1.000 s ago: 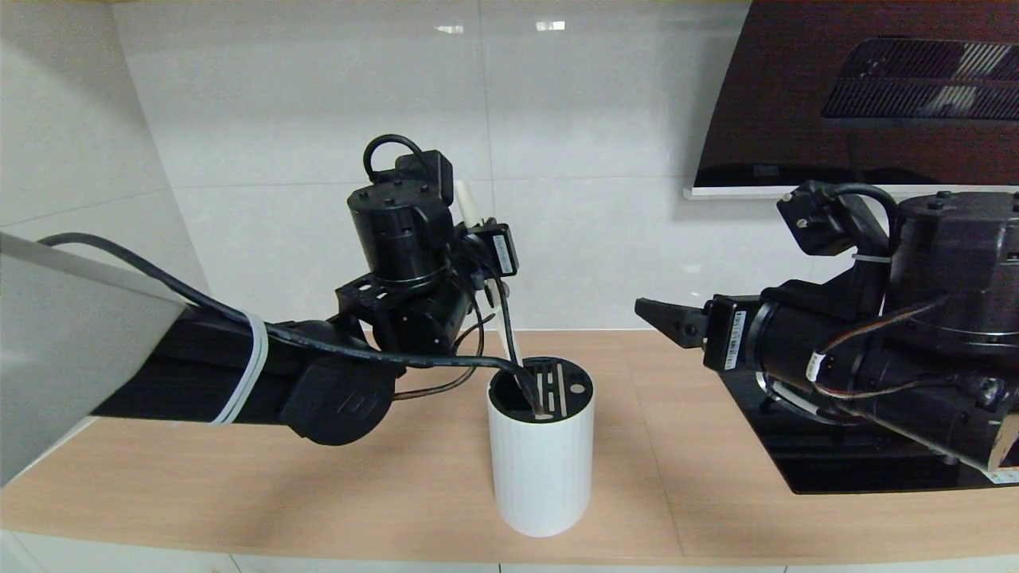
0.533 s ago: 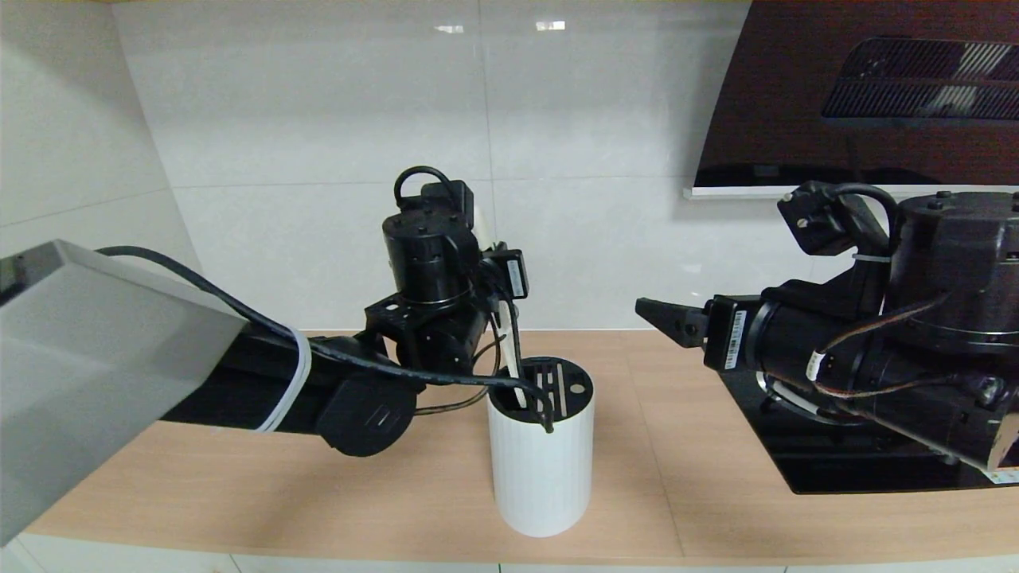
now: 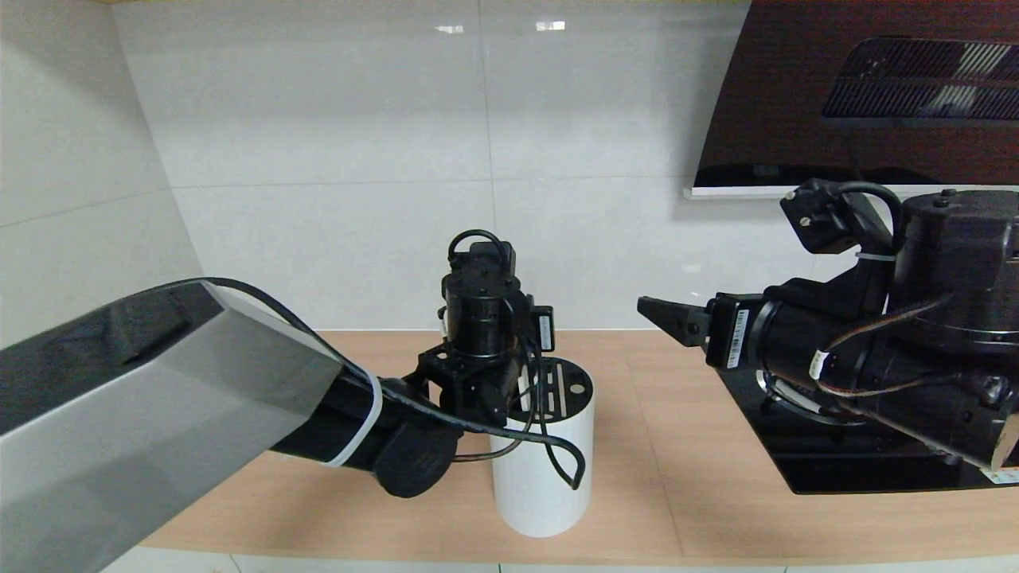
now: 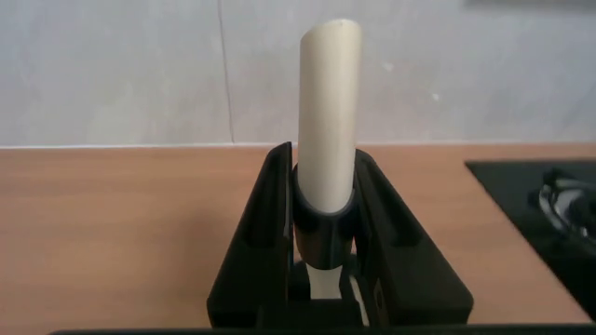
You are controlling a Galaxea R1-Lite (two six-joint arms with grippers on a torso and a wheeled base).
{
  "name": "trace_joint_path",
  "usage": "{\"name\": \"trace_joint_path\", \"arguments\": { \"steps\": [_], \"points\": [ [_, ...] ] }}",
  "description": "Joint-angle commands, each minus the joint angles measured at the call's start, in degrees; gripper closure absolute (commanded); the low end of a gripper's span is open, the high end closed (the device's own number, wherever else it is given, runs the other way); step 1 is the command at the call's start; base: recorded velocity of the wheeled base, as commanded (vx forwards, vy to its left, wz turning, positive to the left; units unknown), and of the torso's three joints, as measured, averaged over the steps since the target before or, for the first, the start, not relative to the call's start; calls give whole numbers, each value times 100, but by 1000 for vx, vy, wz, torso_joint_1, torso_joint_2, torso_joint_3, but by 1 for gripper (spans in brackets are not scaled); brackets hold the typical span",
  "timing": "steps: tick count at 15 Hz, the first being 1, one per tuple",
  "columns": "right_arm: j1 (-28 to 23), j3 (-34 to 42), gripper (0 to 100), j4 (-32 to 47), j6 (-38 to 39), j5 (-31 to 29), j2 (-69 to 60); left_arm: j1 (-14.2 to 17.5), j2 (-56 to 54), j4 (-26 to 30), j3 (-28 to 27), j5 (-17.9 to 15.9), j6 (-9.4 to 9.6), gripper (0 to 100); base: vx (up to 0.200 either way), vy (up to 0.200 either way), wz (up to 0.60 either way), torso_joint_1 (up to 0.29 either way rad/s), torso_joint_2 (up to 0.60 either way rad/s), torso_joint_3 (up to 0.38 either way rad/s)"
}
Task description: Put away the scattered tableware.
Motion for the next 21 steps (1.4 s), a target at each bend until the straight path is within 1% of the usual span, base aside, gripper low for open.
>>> {"name": "trace_joint_path", "arguments": {
  "steps": [1,4,8,12,13,17,20,21],
  "points": [
    [3,-3,0,-7,-1,-1,-5,-87,111,-15,137,-14,5,100,0,0,0,0,0,0],
    [3,-3,0,-7,-1,-10,-5,-87,198,-76,172,-14,5,100,0,0,0,0,0,0],
    [3,-12,0,-16,-1,-10,-13,-122,365,-358,260,-76,14,100,0,0,0,0,0,0],
    [3,-12,0,-16,-1,-10,-13,-139,374,-358,260,-76,14,100,0,0,0,0,0,0],
    [3,-12,0,-16,-1,-10,-13,-139,374,-349,260,-76,14,0,0,0,0,0,0,0],
    [-41,-12,0,-25,-1,-10,-49,-139,295,-358,269,-76,14,0,0,0,0,0,0,0],
    [-49,-12,0,-25,-10,-10,-66,-139,14,-366,348,-76,14,0,0,0,0,0,0,0],
    [-67,-29,0,-25,-1,-1,-57,-113,-478,-358,383,-76,49,0,0,0,0,0,0,0]
  ]
}}
